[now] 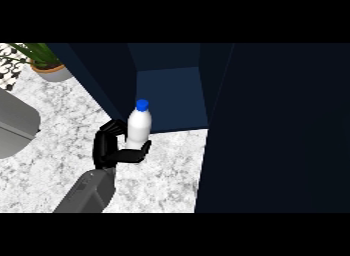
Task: Pick up the bottled water, place it into the cabinet and close the cabinet
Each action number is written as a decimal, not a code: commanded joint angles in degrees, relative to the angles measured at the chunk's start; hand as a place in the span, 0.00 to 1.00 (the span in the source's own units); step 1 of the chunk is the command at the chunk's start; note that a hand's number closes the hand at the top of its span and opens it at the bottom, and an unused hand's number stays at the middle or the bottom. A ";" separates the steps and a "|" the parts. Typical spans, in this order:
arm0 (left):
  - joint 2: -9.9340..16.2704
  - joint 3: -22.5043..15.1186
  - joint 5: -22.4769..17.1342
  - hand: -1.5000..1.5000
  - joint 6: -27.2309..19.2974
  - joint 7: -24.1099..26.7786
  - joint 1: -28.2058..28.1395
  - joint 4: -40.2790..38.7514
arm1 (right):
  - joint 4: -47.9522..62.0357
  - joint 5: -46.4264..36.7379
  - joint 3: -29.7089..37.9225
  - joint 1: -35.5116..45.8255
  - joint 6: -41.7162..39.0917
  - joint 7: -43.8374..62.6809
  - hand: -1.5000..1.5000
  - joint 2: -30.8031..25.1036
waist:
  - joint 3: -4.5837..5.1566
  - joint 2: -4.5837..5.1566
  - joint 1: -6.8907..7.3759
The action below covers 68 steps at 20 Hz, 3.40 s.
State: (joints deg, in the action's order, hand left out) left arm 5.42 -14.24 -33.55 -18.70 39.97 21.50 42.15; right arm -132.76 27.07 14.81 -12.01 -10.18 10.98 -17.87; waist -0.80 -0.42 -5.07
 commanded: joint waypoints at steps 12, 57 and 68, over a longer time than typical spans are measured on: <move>-4.16 -4.07 3.85 1.00 -14.37 -6.95 15.12 -2.33 | 3.79 7.79 6.16 1.87 -3.75 -0.75 0.00 -3.44 | 0.69 1.61 -3.99; 2.53 -5.57 -1.16 0.00 -16.44 -2.98 10.98 4.96 | 9.58 13.83 6.28 5.95 -9.29 -0.97 0.00 -6.05 | 0.89 2.84 -9.59; 1.27 -9.49 -0.67 1.00 -14.62 -3.81 15.00 7.65 | 11.26 13.52 8.54 7.72 -8.71 -1.07 0.00 -7.51 | 0.94 1.85 -6.34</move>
State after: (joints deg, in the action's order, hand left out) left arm 9.70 -23.63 -35.05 -36.02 39.41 19.47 49.18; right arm -122.51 40.65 22.32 -5.16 -19.40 10.06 -24.96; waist -0.28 1.26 -10.88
